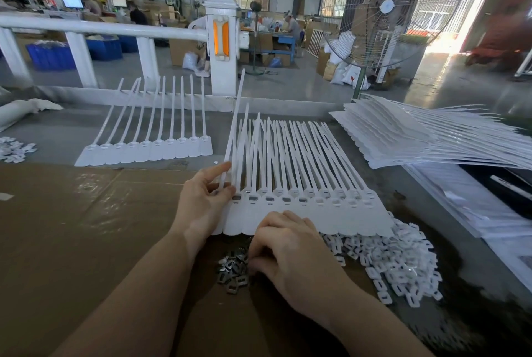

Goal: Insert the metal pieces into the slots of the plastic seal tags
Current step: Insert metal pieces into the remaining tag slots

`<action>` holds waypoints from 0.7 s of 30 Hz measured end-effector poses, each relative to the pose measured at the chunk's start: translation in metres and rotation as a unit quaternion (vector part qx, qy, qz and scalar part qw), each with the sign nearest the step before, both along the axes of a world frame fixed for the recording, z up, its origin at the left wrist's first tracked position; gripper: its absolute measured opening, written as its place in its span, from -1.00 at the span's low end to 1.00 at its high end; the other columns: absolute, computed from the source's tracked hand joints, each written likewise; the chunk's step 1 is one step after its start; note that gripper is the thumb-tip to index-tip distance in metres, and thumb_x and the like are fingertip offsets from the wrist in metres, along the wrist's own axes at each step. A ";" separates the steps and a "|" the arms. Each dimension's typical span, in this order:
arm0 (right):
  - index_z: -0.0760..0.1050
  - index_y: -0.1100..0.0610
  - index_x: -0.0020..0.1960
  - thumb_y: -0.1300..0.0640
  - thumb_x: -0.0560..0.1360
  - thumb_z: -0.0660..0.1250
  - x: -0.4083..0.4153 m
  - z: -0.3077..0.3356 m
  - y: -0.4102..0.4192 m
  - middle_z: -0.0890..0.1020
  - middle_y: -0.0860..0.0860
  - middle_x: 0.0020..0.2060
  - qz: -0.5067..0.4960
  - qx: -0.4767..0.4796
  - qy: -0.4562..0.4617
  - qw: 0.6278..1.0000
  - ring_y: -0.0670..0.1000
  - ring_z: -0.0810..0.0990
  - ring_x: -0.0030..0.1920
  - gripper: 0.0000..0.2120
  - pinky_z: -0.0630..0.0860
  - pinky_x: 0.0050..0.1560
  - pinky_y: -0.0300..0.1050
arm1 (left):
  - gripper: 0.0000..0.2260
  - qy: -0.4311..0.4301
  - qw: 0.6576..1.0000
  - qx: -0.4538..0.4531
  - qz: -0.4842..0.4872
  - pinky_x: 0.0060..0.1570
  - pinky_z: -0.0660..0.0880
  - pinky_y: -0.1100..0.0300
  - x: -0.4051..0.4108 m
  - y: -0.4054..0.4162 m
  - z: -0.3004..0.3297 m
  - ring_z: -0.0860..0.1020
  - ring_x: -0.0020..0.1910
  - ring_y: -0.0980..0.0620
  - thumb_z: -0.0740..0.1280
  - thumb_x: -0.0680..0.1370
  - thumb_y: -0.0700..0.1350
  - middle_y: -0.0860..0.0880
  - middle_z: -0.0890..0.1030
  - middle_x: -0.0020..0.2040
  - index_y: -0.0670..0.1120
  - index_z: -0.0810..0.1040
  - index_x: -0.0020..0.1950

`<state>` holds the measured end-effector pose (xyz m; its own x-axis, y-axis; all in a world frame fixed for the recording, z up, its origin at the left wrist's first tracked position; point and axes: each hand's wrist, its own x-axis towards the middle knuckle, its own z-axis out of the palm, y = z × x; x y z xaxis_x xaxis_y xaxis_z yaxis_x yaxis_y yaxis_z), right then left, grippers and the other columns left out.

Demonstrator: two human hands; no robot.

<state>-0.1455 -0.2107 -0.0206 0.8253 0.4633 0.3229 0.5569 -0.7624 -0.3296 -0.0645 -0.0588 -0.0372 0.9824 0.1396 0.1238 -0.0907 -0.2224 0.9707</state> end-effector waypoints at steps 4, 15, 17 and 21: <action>0.49 -0.01 -0.09 0.08 0.51 0.30 0.006 0.005 -0.012 0.54 -0.15 -0.16 -0.048 0.082 0.011 0.995 -0.19 0.44 -0.08 -0.98 0.40 0.02 -0.30 | -0.62 0.002 1.000 -0.009 -0.008 0.19 0.49 -0.07 -0.002 0.000 0.001 0.59 0.03 -0.03 0.38 0.50 -0.26 -0.08 0.61 0.09 0.07 0.52 0.25; 0.59 -0.01 -0.11 0.12 0.47 0.37 0.008 0.016 -0.034 0.55 -0.25 -0.28 -0.025 0.074 0.080 0.994 -0.24 0.52 -0.17 -0.95 0.42 -0.08 -0.42 | -0.61 -0.014 1.000 0.019 -0.010 0.26 0.44 0.01 -0.002 0.002 -0.001 0.54 0.11 0.09 0.38 0.50 -0.24 -0.02 0.58 0.17 0.04 0.50 0.30; 0.58 -0.02 -0.10 0.08 0.49 0.35 0.006 0.014 -0.033 0.49 -0.27 -0.28 -0.015 0.037 0.068 0.997 -0.24 0.48 -0.16 -0.96 0.38 -0.06 -0.41 | -0.61 -0.019 0.999 0.030 -0.005 0.26 0.43 0.03 -0.002 0.002 -0.001 0.54 0.10 0.08 0.38 0.50 -0.23 -0.04 0.58 0.17 0.04 0.50 0.30; 0.54 -0.04 -0.09 0.08 0.50 0.32 0.006 0.012 -0.034 0.46 -0.26 -0.25 -0.015 0.035 0.069 0.997 -0.23 0.44 -0.12 -0.96 0.38 -0.03 -0.35 | -0.61 -0.026 0.999 0.036 -0.002 0.24 0.43 0.11 -0.001 0.002 0.000 0.54 0.06 0.14 0.38 0.50 -0.23 -0.05 0.57 0.18 0.03 0.51 0.30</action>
